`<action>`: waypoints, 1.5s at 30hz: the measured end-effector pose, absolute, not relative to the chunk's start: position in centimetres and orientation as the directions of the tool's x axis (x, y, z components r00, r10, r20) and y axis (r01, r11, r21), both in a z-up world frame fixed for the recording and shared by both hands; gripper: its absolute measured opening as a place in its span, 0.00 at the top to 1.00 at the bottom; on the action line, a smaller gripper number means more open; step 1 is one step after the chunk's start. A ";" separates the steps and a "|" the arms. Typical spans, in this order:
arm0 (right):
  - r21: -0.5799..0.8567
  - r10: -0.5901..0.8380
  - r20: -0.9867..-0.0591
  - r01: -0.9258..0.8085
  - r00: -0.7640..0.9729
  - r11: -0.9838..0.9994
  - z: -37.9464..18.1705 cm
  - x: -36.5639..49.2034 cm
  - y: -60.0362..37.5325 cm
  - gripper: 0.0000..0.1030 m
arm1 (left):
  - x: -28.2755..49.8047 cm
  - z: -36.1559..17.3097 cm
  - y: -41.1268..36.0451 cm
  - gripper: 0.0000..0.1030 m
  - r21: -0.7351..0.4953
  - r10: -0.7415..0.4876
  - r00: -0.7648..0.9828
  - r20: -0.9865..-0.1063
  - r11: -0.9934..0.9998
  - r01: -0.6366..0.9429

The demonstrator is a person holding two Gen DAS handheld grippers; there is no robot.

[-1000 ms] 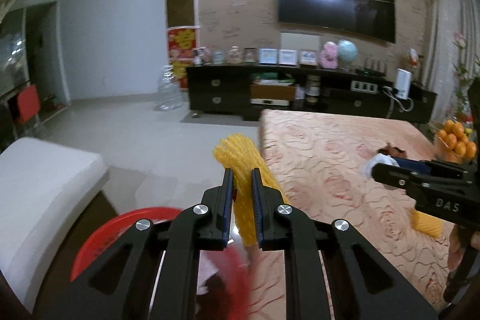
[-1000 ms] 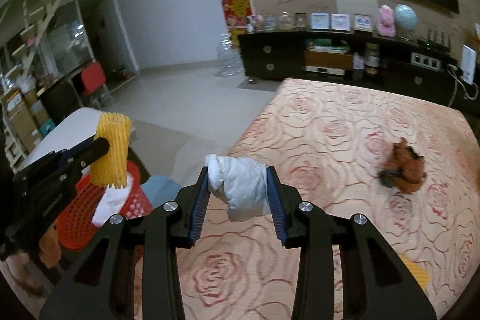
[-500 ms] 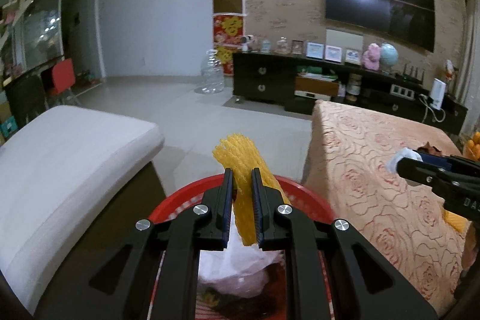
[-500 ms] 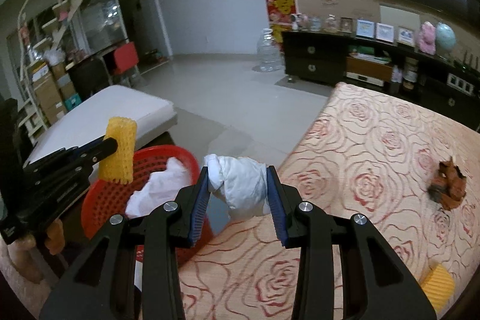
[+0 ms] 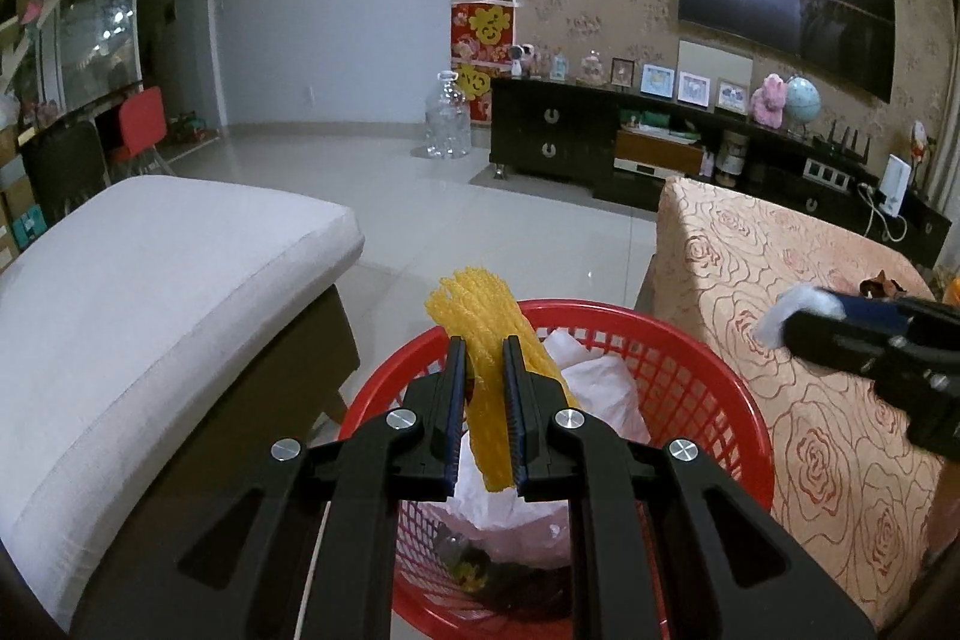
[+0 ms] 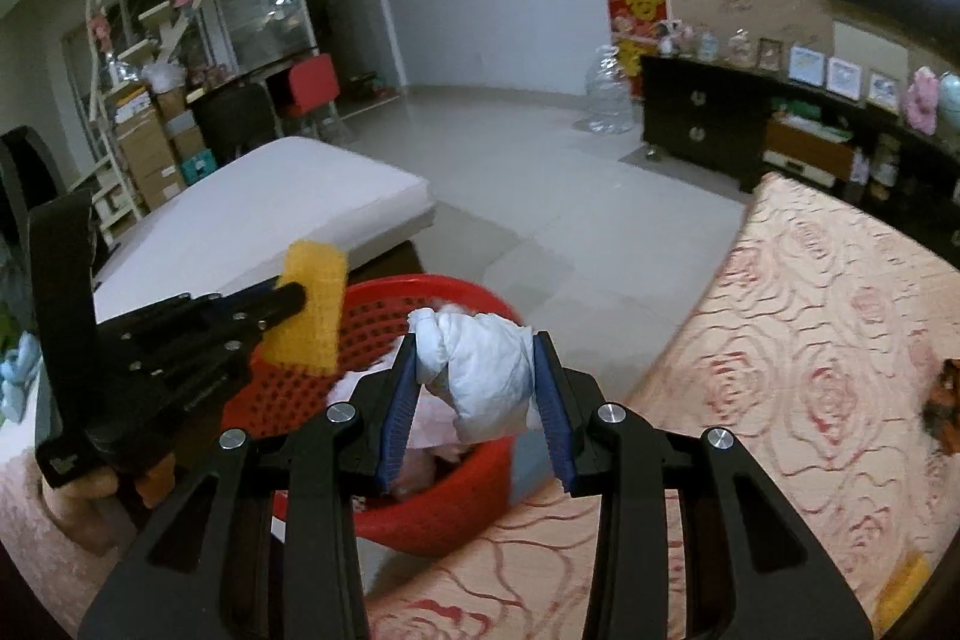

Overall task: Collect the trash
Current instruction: 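Open the right tool over the basket while the left tool releases the yellow net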

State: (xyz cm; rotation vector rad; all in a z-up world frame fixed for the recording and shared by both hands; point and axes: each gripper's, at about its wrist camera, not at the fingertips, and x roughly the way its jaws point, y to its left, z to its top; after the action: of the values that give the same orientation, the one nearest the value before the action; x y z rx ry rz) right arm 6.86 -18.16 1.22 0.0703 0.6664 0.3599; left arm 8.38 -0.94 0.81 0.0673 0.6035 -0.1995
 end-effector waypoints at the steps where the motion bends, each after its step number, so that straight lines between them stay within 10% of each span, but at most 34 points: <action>1: 0.182 0.357 -0.598 -0.312 0.718 0.933 1.0 7.1 -17.7 0.65 | 8.5 0.8 -1.0 0.88 0.005 -0.167 0.804 -0.571 0.978 0.206; 15: 0.235 0.397 -0.626 -0.324 0.671 0.917 -0.7 8.4 -16.3 0.44 | 8.4 0.4 -0.6 0.84 -0.005 -0.180 0.793 -0.582 0.976 0.218; 26: 0.234 0.374 -0.611 -0.292 0.698 0.927 0.1 7.9 -18.1 0.43 | 7.9 0.9 -0.6 0.37 -0.012 -0.177 0.818 -0.547 0.979 0.204; 45: 0.165 0.227 -0.603 -0.158 0.765 0.973 1.1 6.2 -23.5 0.32 | 6.7 1.6 -3.8 0.24 -0.002 -0.231 0.829 -0.510 0.964 0.267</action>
State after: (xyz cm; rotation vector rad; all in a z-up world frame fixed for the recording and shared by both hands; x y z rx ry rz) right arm 6.23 -23.46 1.13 0.1069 0.6685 0.2094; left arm 6.66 -3.81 1.60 0.0701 0.5320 -0.2644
